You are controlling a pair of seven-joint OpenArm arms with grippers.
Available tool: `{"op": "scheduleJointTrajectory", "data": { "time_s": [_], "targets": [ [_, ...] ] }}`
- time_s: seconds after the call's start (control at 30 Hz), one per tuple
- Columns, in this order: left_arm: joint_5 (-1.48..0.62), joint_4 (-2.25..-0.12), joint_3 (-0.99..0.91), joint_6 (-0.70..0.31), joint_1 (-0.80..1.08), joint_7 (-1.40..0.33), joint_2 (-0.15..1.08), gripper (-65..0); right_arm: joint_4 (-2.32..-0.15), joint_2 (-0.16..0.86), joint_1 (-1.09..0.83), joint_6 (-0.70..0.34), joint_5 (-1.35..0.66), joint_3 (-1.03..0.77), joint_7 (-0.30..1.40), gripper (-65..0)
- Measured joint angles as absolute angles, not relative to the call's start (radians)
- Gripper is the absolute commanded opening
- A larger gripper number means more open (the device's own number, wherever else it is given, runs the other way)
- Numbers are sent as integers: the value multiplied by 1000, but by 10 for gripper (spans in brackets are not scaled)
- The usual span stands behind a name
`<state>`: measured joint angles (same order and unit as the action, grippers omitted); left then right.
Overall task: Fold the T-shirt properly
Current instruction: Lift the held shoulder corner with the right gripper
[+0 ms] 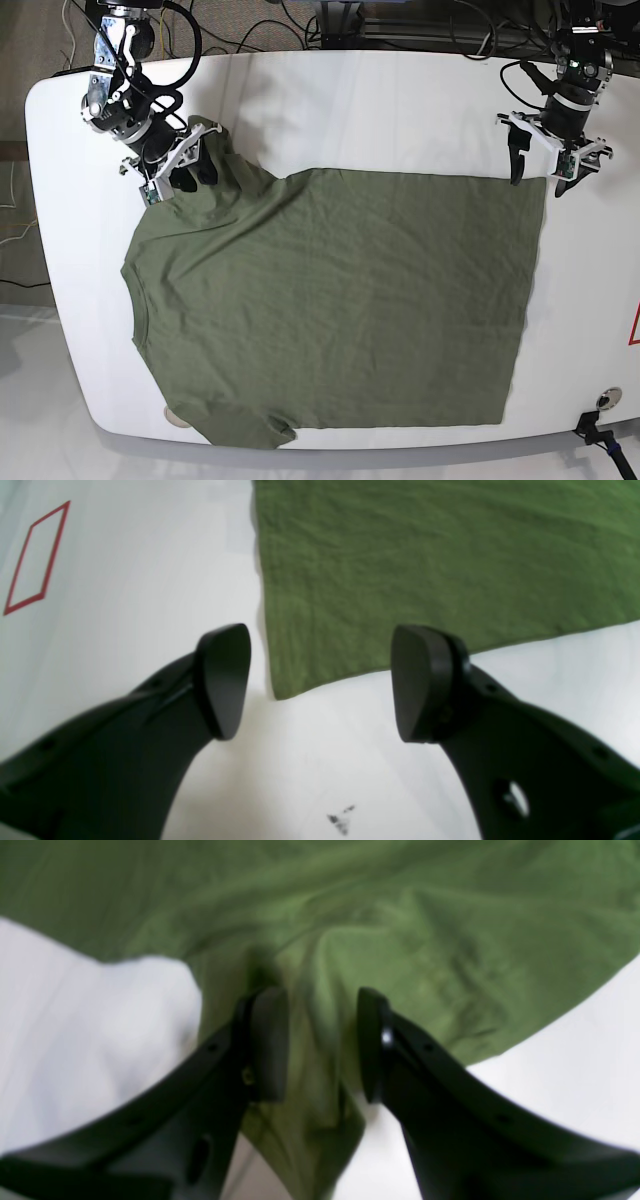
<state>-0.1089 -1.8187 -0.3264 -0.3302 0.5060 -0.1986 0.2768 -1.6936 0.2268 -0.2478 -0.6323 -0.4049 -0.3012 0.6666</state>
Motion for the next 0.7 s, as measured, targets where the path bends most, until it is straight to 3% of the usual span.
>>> {"op": "scheduleJointTrajectory", "data": {
  "time_s": [0.13,0.27,0.4,0.53,0.7],
  "targets": [
    [-111,-1822,-326,-331,501,-195,274,-241,-1694,225,-258,-633,-405,-312,671,-422],
    [-113,-1823,-349,-331,501,-196,237,-241,-1695,168,-271,-634,-410,-432,667,-422],
    [-113,-1823,-404,-339,483,-200,185,-241,-1737,131,-279,-684,-400,-492,681,-422],
    [-113,-1822,-435,-442,450,-205,140,-241,-1760,75,-274,-693,-412,-532,693,-422],
    [-112,-1821,-485,-439,447,-210,112,-241,-1760,12,-266,-688,-419,-640,764,-422]
  ]
}}
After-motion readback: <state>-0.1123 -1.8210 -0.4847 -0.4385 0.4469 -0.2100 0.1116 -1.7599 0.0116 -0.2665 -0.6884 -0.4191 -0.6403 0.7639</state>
